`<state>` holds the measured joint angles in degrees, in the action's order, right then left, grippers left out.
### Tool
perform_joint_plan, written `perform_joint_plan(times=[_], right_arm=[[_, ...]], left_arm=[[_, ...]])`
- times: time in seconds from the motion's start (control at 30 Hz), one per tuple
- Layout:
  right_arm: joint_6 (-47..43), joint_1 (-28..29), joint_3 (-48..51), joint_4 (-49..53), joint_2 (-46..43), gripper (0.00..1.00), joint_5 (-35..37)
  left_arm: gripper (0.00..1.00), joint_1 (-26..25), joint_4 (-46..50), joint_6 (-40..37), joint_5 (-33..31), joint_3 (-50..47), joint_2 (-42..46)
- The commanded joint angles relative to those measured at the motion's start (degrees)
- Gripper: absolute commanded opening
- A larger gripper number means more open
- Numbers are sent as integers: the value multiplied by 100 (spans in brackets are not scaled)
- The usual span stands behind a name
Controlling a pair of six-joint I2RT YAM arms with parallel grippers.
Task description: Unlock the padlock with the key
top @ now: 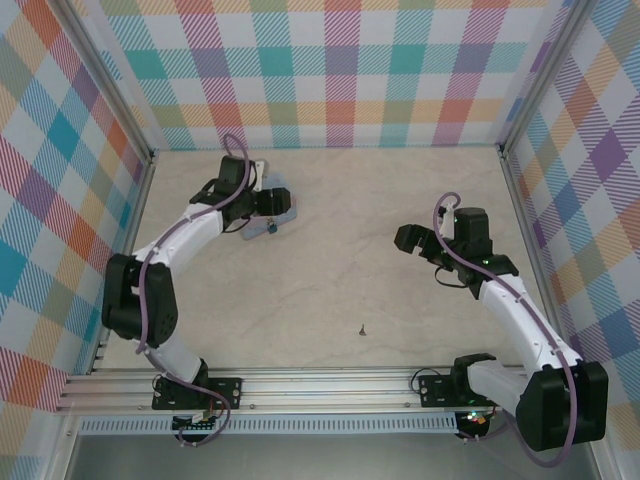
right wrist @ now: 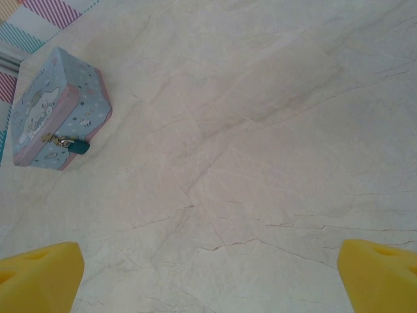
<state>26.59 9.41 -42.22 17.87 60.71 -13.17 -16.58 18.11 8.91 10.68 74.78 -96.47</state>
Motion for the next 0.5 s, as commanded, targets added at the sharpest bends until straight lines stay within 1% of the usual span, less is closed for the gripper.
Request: perform_joint_plan(times=[0.0, 0.3, 0.47], right_arm=[[48, 43, -50, -48, 20, 100, -77], [-70, 43, -2, 29, 2, 100, 0], [-101, 43, -6, 26, 40, 100, 0]], left_arm=[[75, -64, 551, -221, -35, 574, -437], [71, -142, 1200, -465, -92, 1999, -1729], [71, -239, 1422, -564, -118, 2516, -2205]])
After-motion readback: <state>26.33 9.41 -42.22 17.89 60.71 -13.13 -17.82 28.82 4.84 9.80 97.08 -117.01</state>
